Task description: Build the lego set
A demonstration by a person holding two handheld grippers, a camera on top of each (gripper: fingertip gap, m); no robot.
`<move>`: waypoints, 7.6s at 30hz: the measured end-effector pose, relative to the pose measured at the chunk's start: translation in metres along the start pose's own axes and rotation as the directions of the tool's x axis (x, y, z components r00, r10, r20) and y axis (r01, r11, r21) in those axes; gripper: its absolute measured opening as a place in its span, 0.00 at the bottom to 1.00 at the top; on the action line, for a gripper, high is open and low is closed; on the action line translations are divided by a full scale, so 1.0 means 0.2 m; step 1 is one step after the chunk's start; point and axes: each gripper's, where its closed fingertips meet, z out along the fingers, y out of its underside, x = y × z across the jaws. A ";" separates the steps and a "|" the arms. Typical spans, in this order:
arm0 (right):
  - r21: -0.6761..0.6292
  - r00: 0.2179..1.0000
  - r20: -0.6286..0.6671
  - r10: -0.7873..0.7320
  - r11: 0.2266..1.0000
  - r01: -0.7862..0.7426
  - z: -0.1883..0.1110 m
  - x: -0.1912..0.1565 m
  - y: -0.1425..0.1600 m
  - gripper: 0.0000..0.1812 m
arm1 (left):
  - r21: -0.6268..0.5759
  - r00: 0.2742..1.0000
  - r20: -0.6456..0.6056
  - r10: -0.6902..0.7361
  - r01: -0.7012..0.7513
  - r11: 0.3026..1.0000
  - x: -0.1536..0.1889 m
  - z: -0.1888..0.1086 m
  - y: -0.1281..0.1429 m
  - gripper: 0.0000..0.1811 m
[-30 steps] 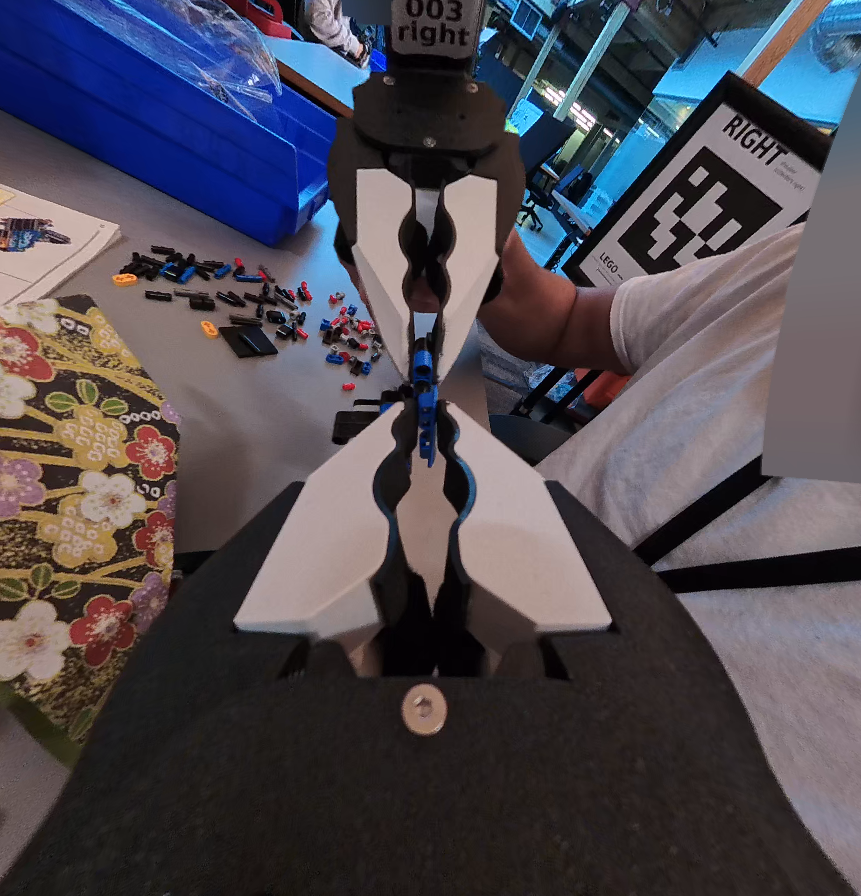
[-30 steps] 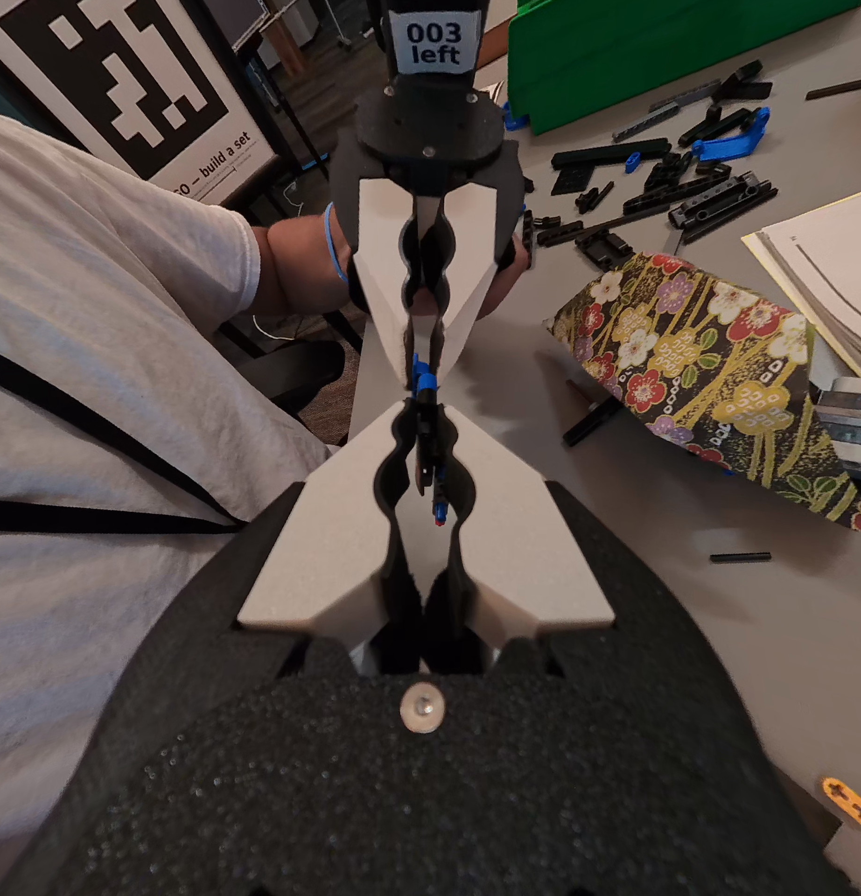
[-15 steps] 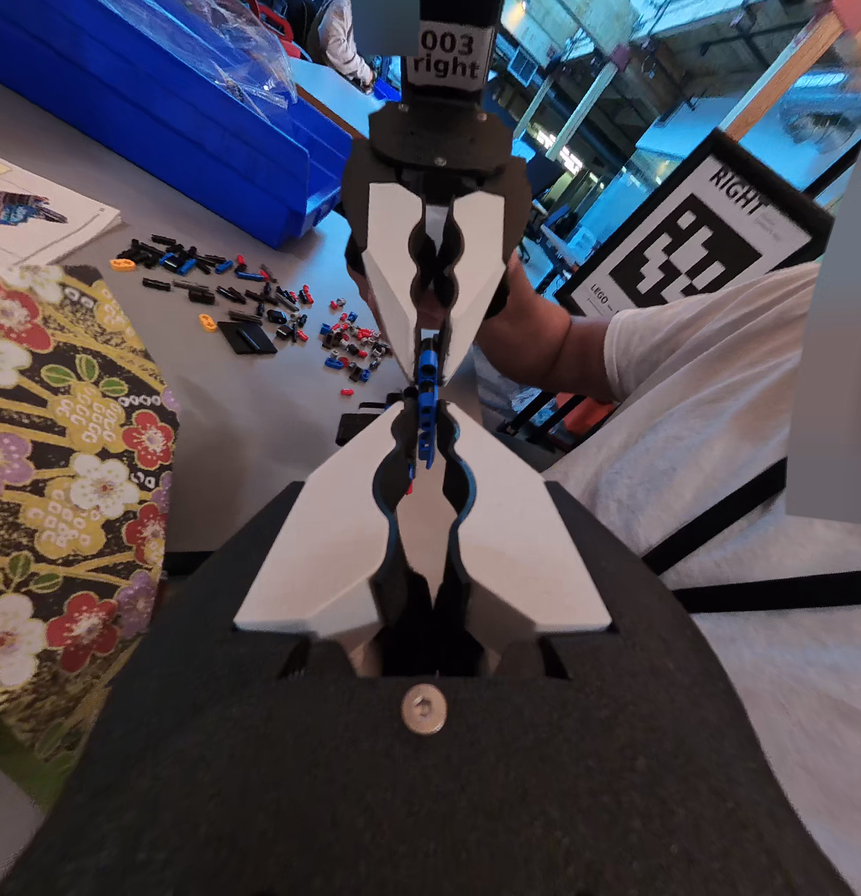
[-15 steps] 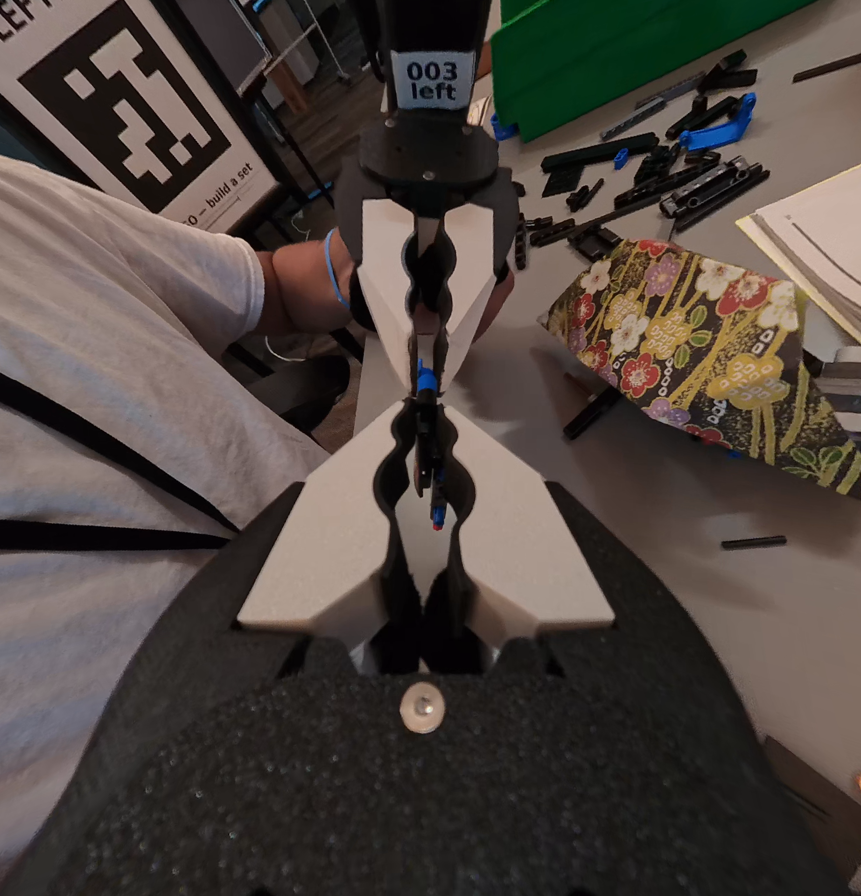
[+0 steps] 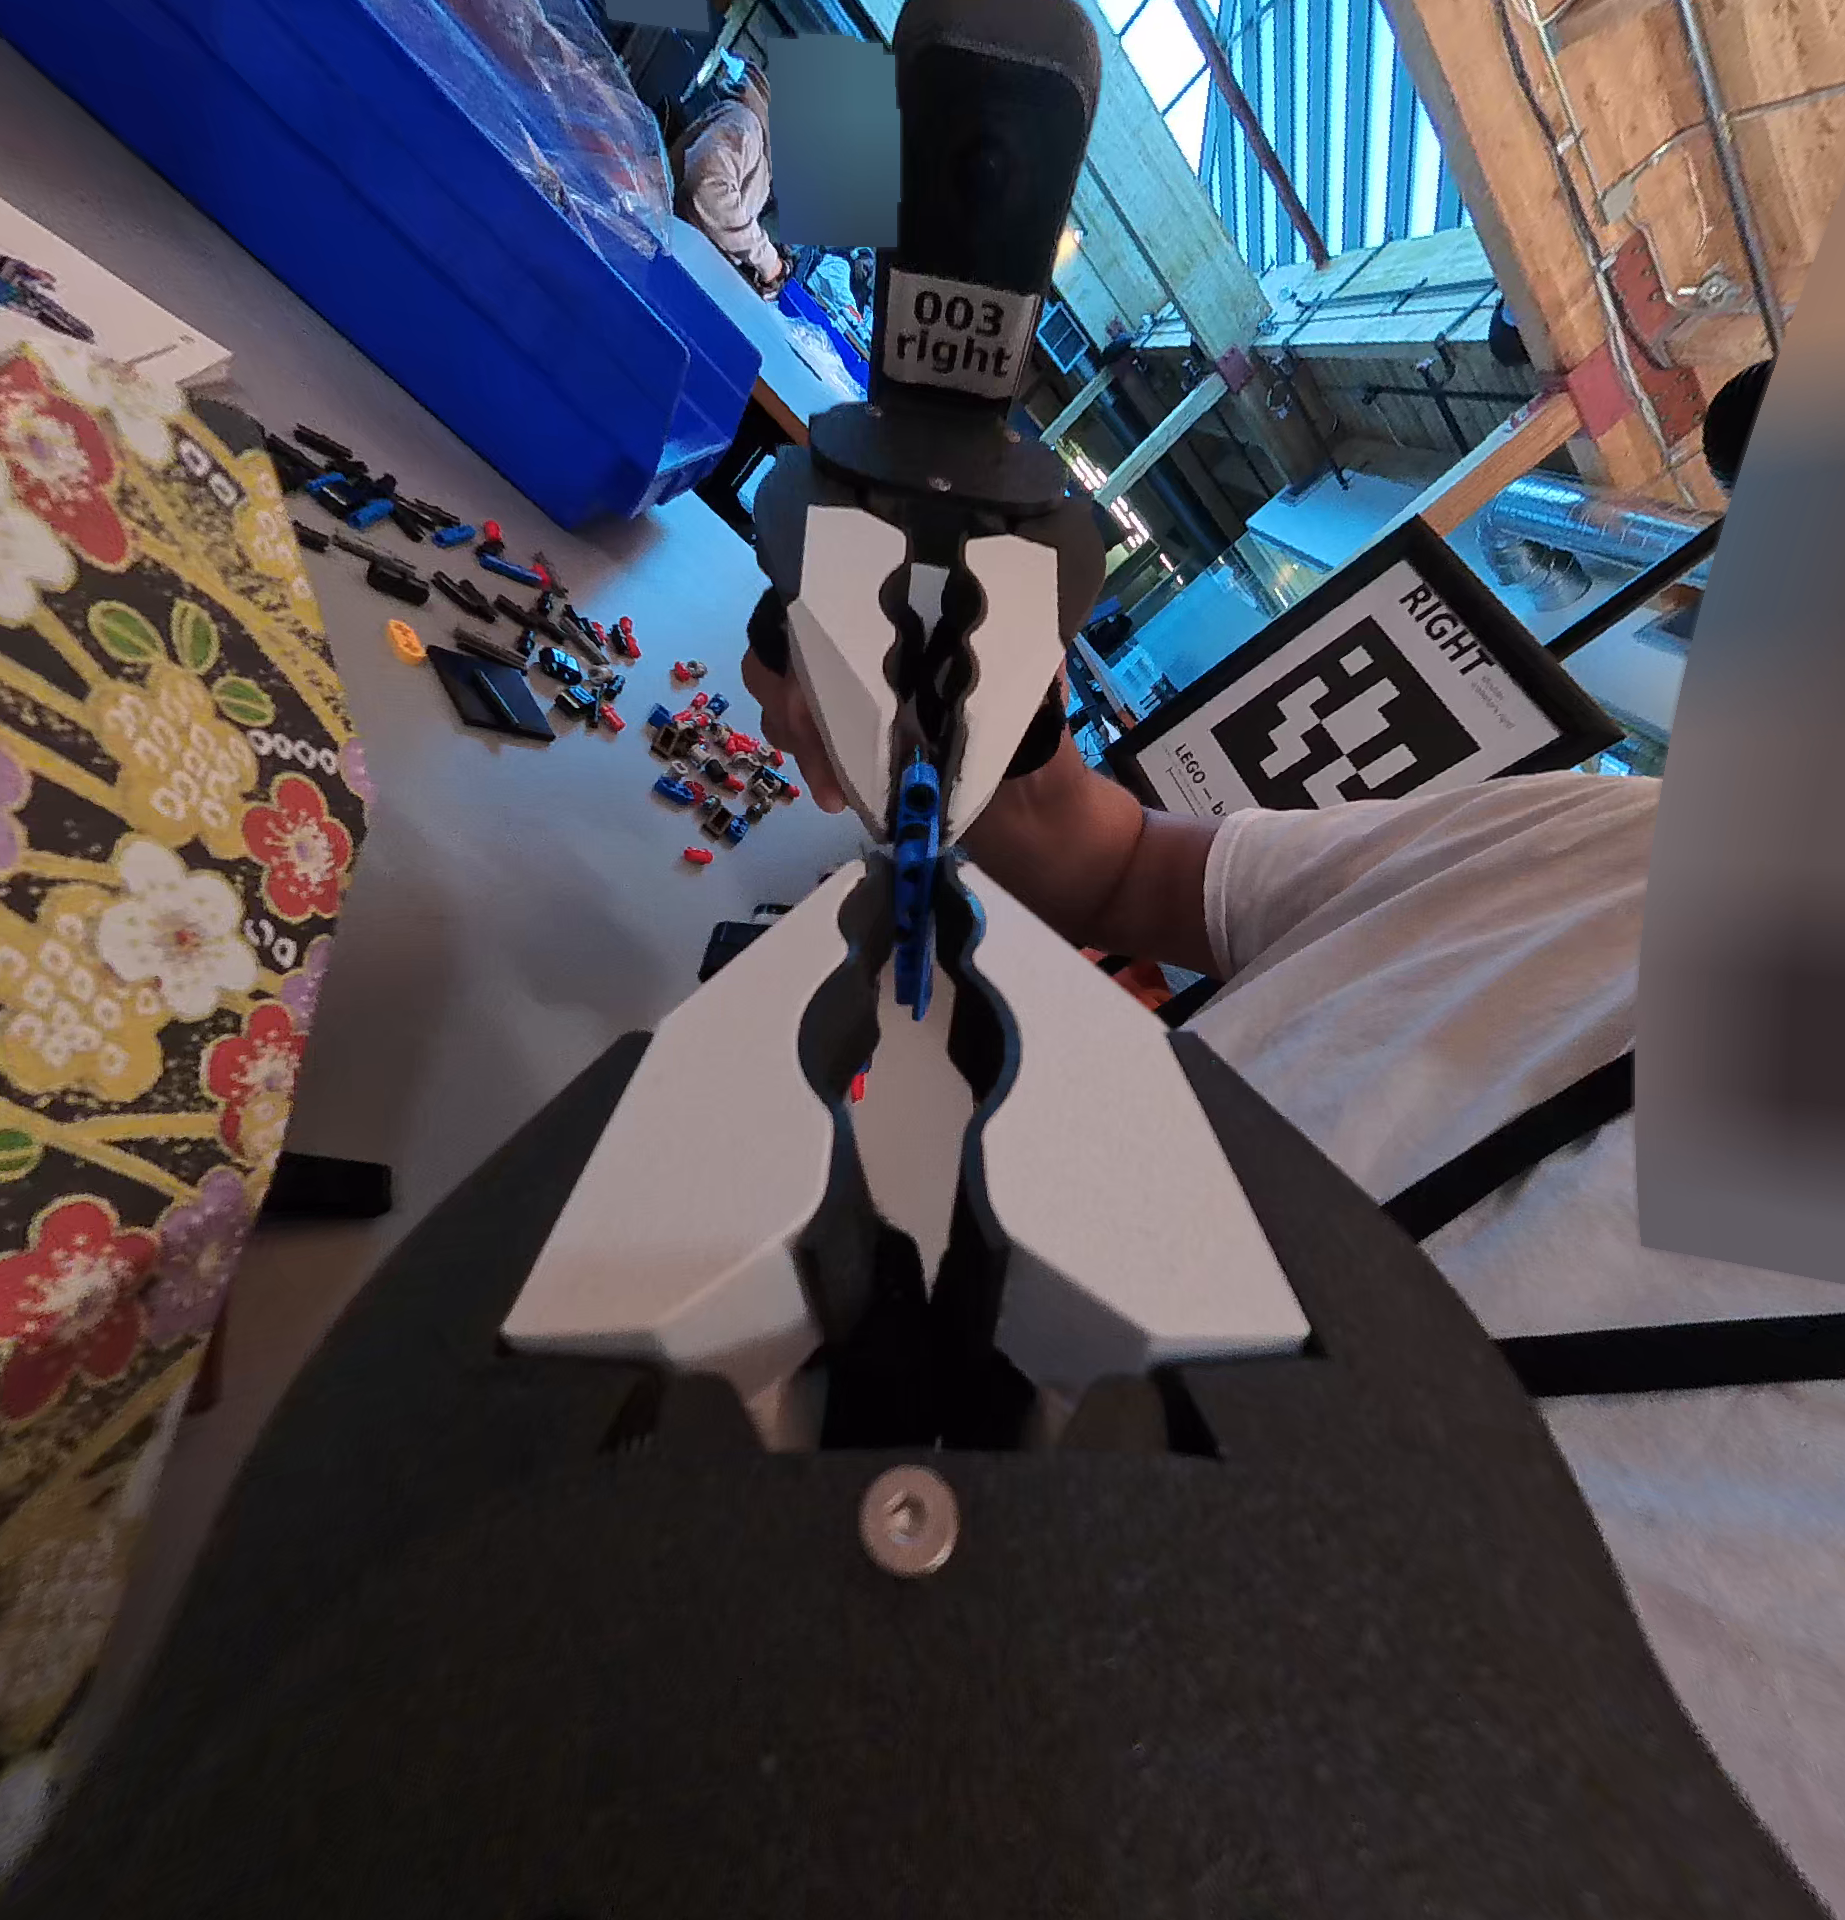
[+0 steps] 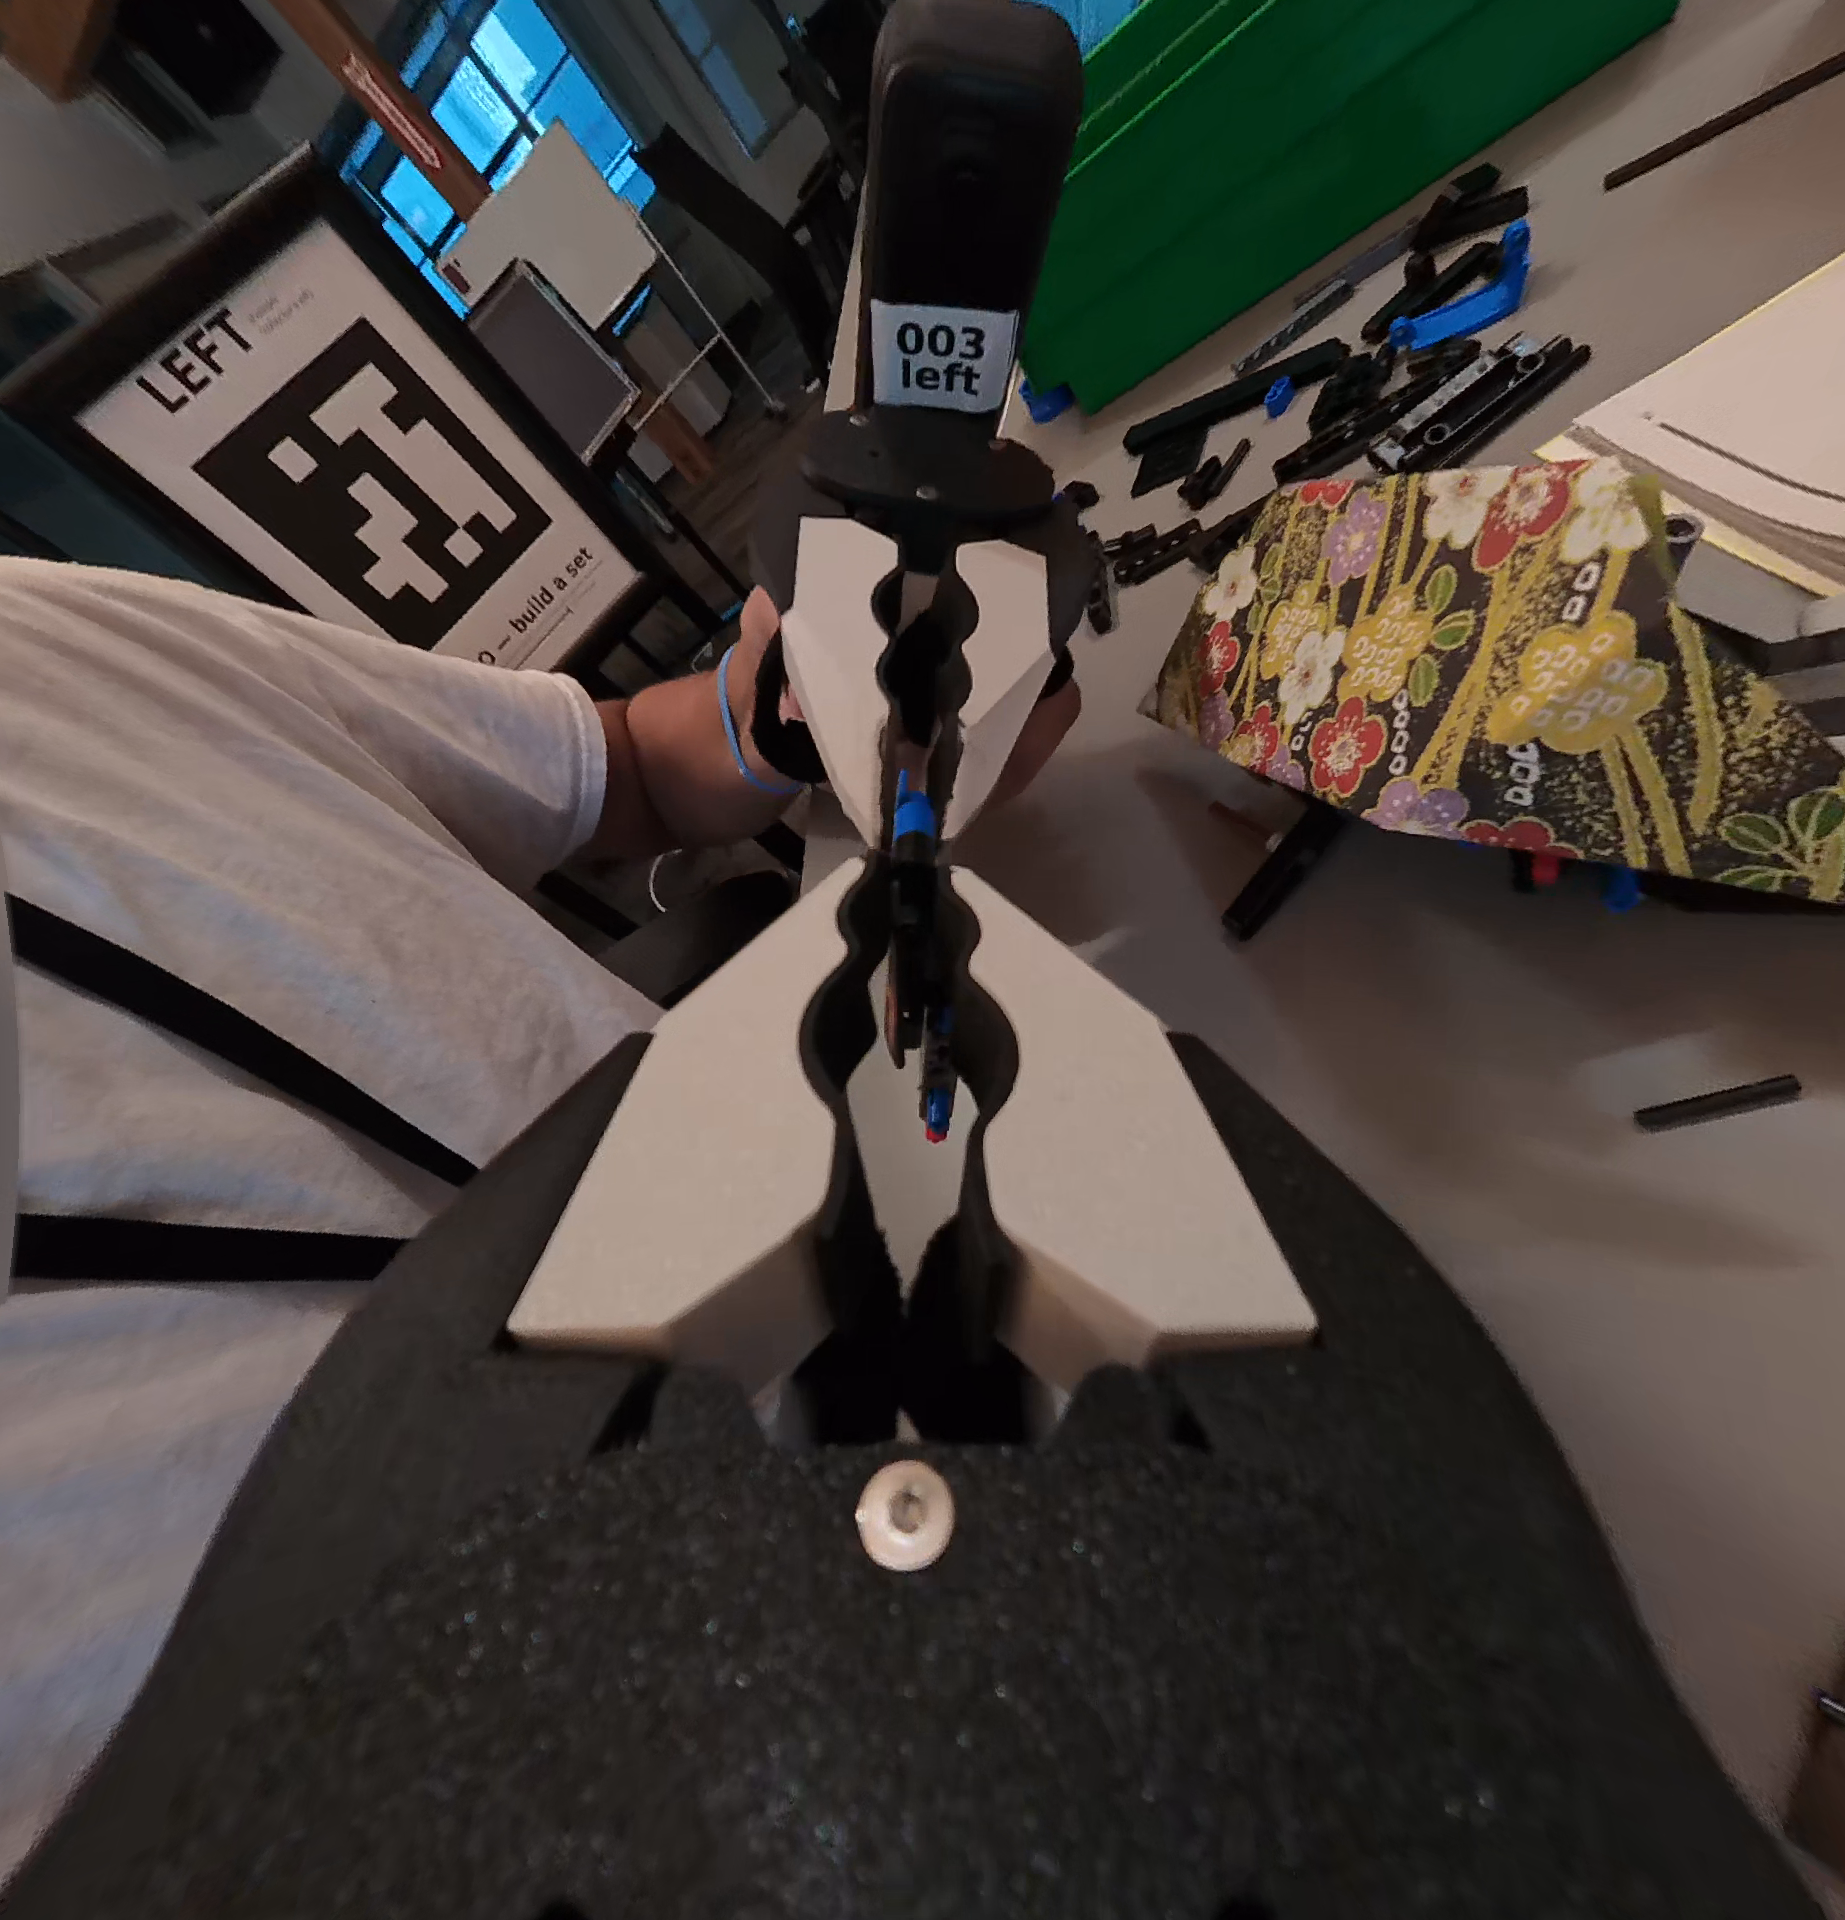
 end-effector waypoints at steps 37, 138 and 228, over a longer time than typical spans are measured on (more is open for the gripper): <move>0.209 0.999 -0.007 -0.050 0.977 0.050 0.00 0.00 -0.03 0.03 | 0.153 0.999 0.026 0.024 -0.027 0.988 0.00 0.03 -0.05 0.03; -0.043 0.993 -0.082 0.090 0.995 -0.094 0.08 -0.22 0.23 0.03 | 0.020 0.999 -0.041 0.035 -0.034 0.999 0.18 0.02 0.22 0.03; -0.106 0.994 -0.109 0.031 0.993 -0.042 0.09 -0.12 0.39 0.03 | -0.174 0.996 0.024 -0.082 0.085 0.981 0.06 0.08 0.39 0.03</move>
